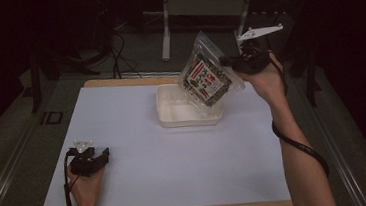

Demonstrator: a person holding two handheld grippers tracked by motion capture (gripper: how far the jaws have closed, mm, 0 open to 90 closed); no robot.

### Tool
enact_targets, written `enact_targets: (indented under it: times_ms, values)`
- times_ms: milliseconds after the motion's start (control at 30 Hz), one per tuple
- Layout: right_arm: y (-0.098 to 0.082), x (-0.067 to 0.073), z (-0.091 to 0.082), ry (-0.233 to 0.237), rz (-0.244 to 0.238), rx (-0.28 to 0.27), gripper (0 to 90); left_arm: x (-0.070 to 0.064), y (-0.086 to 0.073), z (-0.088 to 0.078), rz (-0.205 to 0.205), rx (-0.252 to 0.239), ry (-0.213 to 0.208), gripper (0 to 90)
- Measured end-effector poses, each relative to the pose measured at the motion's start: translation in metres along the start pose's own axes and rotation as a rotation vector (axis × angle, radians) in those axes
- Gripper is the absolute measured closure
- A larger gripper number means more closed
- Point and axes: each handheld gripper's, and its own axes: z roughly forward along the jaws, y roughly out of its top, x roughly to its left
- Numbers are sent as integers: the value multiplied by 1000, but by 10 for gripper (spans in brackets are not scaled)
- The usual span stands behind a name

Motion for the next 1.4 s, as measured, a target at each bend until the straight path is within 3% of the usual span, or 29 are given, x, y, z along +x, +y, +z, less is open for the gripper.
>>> enact_targets:
  times_ms: [300, 567, 1000, 1400]
  values:
    - [-4, -2, 1, 36, 8, 4, 895, 0, 0, 0, 0, 0, 0, 453]
    - [-5, -6, 7, 24, 18, 24, 895, 0, 0, 0, 0, 0, 1, 452]
    - [-1, -2, 19, -54, -33, 51, 893, 0, 0, 0, -1, 1, -2, 451]
    - [-2, -2, 25, -136, -42, 15, 892, 0, 0, 0, -2, 0, -2, 451]
